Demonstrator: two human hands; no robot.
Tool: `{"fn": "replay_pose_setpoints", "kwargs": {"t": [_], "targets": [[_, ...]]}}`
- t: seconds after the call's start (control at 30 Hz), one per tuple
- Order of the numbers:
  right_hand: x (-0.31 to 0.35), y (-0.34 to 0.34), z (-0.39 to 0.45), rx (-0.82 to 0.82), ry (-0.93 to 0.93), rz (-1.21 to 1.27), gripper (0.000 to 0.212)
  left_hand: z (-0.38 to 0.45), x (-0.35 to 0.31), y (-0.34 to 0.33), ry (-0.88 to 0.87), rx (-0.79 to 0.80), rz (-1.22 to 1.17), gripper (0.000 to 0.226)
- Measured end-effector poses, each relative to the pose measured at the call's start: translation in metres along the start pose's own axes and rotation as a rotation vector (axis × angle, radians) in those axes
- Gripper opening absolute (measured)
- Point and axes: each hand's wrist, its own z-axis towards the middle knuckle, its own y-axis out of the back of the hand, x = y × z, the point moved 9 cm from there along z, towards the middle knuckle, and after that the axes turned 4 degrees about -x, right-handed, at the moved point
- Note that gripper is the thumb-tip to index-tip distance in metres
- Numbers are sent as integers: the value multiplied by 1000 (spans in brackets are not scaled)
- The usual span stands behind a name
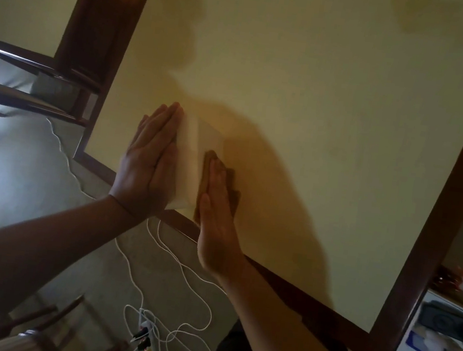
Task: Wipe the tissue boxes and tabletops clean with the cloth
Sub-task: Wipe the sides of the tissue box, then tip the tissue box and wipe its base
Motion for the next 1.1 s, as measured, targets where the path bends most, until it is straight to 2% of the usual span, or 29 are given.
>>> {"fn": "replay_pose_setpoints", "kwargs": {"t": [0.07,0.23,0.37,0.47,0.67,0.8,0.87,0.97,1.1], "targets": [[11,-2,-9,-4,29,34,60,0,1,0,1,-1,2,52],[51,-5,8,17,133,-76,63,2,2,-1,-21,-1,-3,53],[46,1,34,39,145,-179,75,2,3,1,-2,0,-20,52],[36,0,18,100,136,-231,85,1,4,2,9,-7,-18,51],[38,11,-29,153,95,-366,62,2,-2,4,13,-1,-10,52],[54,52,-43,61,95,-484,55,1,-4,6,41,30,-32,56],[63,80,-45,28,76,-615,48,1,-5,6,33,47,-15,56],[67,131,-43,30,-36,-940,43,2,-3,6,55,64,-5,58],[95,204,-51,-211,-170,-1292,47,2,-1,3,36,89,-16,61]]}}
